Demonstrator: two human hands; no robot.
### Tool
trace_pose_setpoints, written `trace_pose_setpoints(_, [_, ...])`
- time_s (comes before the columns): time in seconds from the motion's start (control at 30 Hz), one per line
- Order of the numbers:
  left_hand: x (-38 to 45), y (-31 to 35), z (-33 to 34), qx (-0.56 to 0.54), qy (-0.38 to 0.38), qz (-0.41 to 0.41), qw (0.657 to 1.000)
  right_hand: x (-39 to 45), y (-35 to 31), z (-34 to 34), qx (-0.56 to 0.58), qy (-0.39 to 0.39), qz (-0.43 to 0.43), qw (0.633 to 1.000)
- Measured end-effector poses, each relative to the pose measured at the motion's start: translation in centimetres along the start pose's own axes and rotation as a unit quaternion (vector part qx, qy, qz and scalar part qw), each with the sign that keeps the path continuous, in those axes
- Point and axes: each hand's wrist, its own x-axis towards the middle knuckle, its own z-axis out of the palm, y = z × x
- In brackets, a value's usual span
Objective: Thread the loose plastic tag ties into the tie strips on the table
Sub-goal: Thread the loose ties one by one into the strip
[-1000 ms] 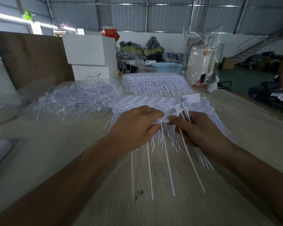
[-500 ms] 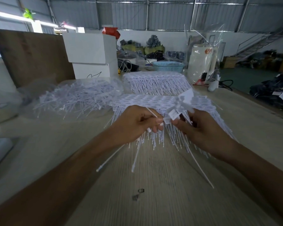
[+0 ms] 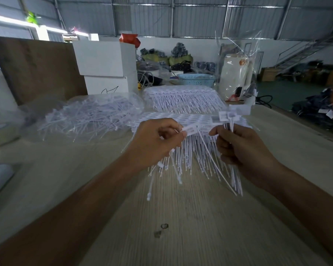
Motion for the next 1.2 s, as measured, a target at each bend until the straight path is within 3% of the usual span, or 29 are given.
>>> trace_pose_setpoints(0.3, [0.0, -0.4, 0.5, 0.024, 0.006, -0.002, 1.000, -0.7, 0.5, 1.6, -0.120, -0.056, -0.015, 0.991])
trace_pose_setpoints(0.5, [-0.5, -0.5, 0.7, 0.108, 0.008, 0.070, 0.992, -0.7, 0.3, 1.1, -0.052, -0.095, 0.045, 0.993])
trace_pose_setpoints(0.57, [-0.4, -0.6, 0.3, 0.184, -0.019, 0.101, 0.978, -0.7, 0.2, 0.9, -0.073, -0.111, 0.041, 0.990])
trace_pose_setpoints(0.7, [-0.2, -1.0, -0.6, 0.329, -0.148, 0.158, 0.919, -0.9, 0.1, 0.8, -0.123, -0.151, 0.052, 0.979])
trace_pose_setpoints(0.8, [-0.2, -1.2, -0.9, 0.371, -0.173, 0.201, 0.890, -0.9, 0.0, 0.8, -0.154, -0.143, 0.048, 0.977])
trace_pose_setpoints(0.83, [-0.2, -1.1, -0.8, 0.358, -0.172, 0.195, 0.897, -0.9, 0.0, 0.7, -0.159, -0.131, 0.042, 0.978])
trace_pose_setpoints(0.97, [-0.2, -0.2, 0.1, 0.175, -0.096, 0.077, 0.977, -0.5, 0.4, 0.9, -0.108, -0.035, 0.028, 0.993])
trace_pose_setpoints(1.03, [-0.4, 0.5, 0.9, 0.115, -0.088, 0.050, 0.988, -0.5, 0.5, 1.1, -0.067, -0.018, 0.030, 0.997])
trace_pose_setpoints(1.2, [-0.6, 1.5, 1.8, 0.104, -0.077, 0.083, 0.988, -0.8, 0.3, 1.1, -0.065, -0.092, 0.028, 0.993])
